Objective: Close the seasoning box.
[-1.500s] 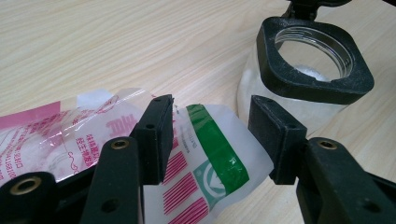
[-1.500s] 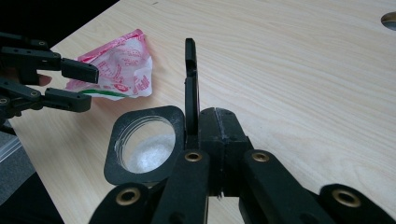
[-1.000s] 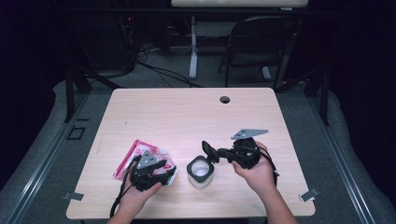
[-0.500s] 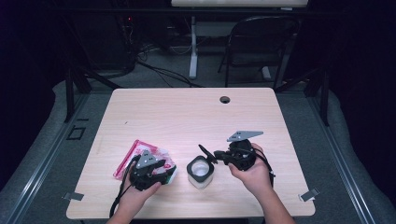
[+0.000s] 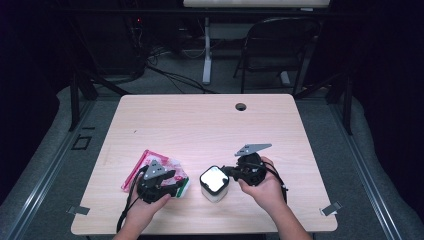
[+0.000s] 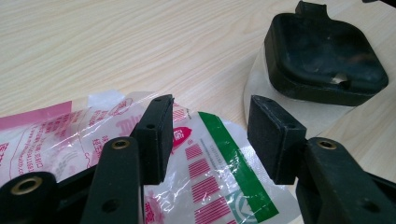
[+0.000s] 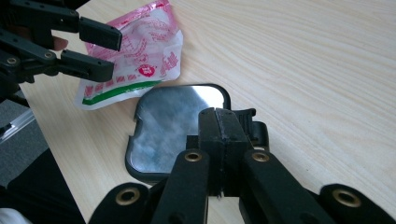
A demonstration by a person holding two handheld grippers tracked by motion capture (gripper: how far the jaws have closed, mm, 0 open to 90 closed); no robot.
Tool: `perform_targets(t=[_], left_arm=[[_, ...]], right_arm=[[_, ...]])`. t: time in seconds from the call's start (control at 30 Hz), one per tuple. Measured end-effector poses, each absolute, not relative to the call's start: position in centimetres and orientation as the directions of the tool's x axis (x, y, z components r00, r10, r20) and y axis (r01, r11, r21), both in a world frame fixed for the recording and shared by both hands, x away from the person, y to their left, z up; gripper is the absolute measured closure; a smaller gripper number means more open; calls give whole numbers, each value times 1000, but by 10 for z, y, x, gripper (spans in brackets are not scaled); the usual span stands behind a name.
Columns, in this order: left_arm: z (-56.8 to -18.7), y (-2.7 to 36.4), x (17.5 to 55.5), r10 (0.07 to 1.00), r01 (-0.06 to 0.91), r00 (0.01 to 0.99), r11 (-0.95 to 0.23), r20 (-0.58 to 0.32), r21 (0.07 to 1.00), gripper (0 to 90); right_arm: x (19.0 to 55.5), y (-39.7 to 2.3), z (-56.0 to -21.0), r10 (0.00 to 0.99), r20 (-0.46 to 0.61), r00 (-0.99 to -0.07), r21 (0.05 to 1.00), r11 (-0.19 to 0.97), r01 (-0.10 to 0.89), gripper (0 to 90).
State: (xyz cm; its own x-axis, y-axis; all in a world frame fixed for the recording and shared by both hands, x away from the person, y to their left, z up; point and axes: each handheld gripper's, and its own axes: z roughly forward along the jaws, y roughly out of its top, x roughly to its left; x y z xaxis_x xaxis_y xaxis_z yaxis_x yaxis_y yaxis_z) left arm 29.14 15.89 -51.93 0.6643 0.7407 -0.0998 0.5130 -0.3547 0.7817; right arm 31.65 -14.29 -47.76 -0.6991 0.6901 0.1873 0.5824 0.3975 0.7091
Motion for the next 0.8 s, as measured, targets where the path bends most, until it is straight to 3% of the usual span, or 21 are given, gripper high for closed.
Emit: perform_targets(t=[0.37, 0.8], left_arm=[[-520, 160, 292, 744, 518, 661, -354, -101, 779, 506], [-519, 162, 293, 749, 520, 655, -352, -99, 778, 503]], right_arm=[[316, -142, -477, 685, 182, -705, 707, 407, 578, 879], [315, -140, -477, 674, 188, -715, 710, 410, 573, 788]])
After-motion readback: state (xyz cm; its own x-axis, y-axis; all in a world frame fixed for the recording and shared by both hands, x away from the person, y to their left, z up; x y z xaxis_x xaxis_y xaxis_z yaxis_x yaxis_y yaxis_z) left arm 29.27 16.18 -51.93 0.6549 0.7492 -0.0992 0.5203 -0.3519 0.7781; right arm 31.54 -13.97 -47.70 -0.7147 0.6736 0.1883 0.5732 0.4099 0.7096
